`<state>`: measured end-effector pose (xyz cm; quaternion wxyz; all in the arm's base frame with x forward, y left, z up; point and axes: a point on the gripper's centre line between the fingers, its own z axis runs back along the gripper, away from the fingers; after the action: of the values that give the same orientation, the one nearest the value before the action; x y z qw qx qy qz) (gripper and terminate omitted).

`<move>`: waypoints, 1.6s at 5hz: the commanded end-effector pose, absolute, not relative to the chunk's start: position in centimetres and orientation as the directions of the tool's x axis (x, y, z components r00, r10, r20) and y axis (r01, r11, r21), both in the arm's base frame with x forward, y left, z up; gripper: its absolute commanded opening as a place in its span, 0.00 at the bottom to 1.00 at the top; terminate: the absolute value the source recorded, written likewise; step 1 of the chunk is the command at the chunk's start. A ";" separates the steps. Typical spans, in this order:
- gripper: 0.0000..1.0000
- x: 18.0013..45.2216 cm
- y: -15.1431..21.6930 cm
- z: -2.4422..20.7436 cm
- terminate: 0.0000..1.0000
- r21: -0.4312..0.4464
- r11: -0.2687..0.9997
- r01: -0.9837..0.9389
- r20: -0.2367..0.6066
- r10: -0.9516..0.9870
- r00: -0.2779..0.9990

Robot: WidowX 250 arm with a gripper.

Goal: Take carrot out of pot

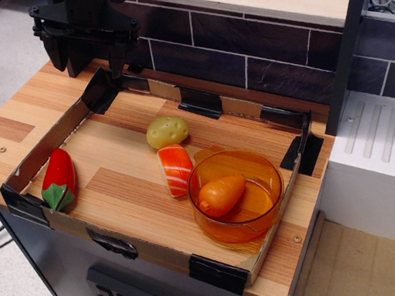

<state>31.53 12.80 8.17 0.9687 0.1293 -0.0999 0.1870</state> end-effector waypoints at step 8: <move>1.00 25.1 -5.7 6.6 0.00 0.071 0.978 0.195 0.070 -0.200 0.977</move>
<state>25.38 -6.06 5.44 0.9943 0.0322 -0.0224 -0.0991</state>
